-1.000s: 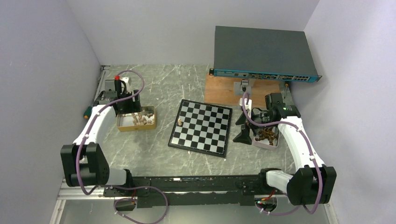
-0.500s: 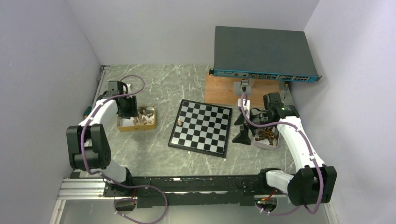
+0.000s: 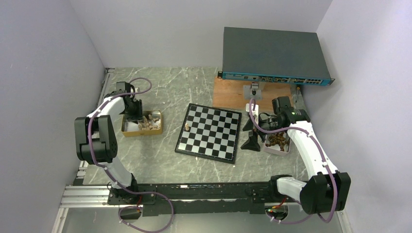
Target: Set up the chess pieces on the board
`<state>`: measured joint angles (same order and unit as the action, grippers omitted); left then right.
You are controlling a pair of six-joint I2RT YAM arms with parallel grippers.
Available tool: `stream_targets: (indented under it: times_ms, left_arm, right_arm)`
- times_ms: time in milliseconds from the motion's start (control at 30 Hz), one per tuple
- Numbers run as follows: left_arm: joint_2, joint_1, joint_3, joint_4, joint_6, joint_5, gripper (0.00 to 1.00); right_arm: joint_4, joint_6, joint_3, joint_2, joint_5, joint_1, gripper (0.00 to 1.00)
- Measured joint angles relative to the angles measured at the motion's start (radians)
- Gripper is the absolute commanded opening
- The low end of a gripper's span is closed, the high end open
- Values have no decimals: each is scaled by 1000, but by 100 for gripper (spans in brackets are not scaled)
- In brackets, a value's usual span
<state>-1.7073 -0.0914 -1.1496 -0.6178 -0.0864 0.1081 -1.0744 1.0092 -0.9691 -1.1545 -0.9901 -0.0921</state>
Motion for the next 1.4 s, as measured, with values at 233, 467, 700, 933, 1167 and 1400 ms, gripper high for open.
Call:
stream_targets:
  times_ms: [233,467,700,933,1167,1400]
  left_arm:
    - [-26,-5,-21,-4,0,-8,30]
    - [-27,-6,-30,-5,0,-19,26]
    - [-32,-6,-31,-5,0,-21,31]
    - [-49,-6,-31,-8,1,-25,21]
    - [-47,-6,-33,-8,12,-29,0]
    - [84,-6,-7,11,11,-80,0]
  right_arm:
    - [0,0,0,0,15,-3,99]
    - [0,0,0,4,20,-10,99]
    - [0,0,0,5,21,-14,99]
    - [0,0,0,5,21,-13,99]
    - [0,0,0,8,22,-14,99]
    - [0,0,0,18,22,-14,99]
